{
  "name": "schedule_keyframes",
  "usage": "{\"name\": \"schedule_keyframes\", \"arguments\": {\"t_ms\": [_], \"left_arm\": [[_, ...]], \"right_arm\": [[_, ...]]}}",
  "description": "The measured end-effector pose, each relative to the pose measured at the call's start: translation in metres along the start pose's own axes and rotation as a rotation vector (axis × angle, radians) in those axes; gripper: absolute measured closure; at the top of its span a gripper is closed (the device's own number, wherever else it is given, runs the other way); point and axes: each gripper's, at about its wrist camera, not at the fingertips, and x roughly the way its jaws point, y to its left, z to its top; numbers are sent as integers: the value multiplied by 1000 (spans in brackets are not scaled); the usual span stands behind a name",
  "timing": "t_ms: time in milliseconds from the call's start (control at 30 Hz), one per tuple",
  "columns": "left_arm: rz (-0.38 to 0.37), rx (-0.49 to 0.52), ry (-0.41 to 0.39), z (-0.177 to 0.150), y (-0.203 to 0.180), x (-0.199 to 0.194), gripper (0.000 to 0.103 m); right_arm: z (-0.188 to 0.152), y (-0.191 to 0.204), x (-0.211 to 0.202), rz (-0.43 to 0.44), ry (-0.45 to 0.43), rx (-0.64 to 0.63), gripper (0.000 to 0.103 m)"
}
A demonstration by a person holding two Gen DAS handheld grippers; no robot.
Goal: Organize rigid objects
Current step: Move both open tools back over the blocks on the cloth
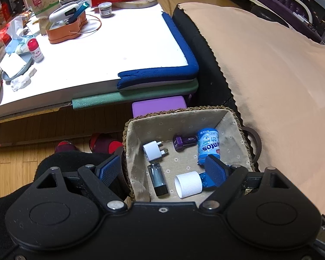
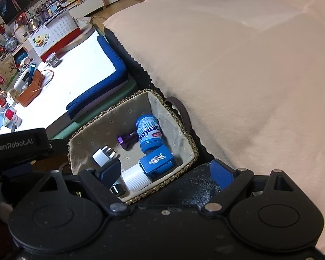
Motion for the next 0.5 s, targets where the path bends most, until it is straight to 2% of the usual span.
{"name": "schedule_keyframes", "arguments": {"t_ms": [500], "left_arm": [[-72, 90, 14, -26, -37, -6, 22]], "right_arm": [[-12, -48, -28, -30, -55, 66, 12]]}}
